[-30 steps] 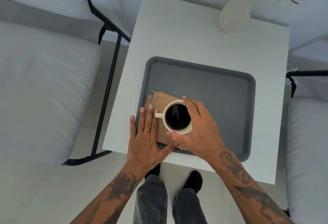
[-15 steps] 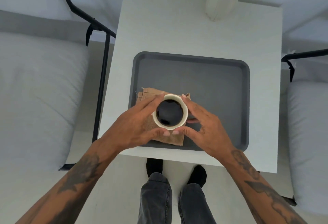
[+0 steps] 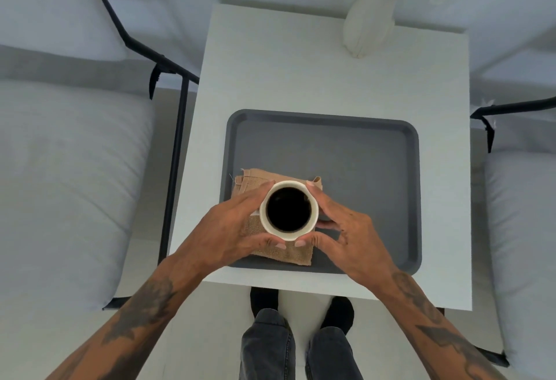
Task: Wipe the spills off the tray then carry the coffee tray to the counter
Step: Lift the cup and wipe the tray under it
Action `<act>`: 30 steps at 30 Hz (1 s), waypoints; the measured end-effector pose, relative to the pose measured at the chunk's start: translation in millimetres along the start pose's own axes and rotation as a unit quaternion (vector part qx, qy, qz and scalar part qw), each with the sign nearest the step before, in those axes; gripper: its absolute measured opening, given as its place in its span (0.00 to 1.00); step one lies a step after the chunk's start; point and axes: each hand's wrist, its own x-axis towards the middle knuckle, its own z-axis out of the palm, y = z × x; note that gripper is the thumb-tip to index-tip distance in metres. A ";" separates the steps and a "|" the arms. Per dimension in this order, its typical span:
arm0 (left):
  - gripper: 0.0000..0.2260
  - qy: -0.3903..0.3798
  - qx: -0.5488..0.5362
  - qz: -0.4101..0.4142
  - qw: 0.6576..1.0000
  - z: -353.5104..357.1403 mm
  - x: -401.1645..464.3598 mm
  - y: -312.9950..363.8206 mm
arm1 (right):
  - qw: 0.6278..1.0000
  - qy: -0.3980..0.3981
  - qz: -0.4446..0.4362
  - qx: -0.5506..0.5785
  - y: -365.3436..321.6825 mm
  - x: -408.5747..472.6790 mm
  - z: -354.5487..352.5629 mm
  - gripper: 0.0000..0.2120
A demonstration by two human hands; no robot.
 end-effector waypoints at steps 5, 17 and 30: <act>0.44 0.058 0.029 0.024 0.998 -39.6 5.0 21.3 | 0.998 -0.001 -0.067 -0.001 -39.1 22.6 -27.1 0.40; 0.39 0.096 0.048 0.024 0.994 -108.3 76.6 -5.4 | 0.998 -0.033 -0.040 0.042 -72.8 135.7 -45.9 0.43; 0.49 0.069 -0.009 -0.040 0.997 -81.8 82.8 -33.0 | 0.996 -0.050 -0.011 0.074 -46.3 141.2 -27.0 0.45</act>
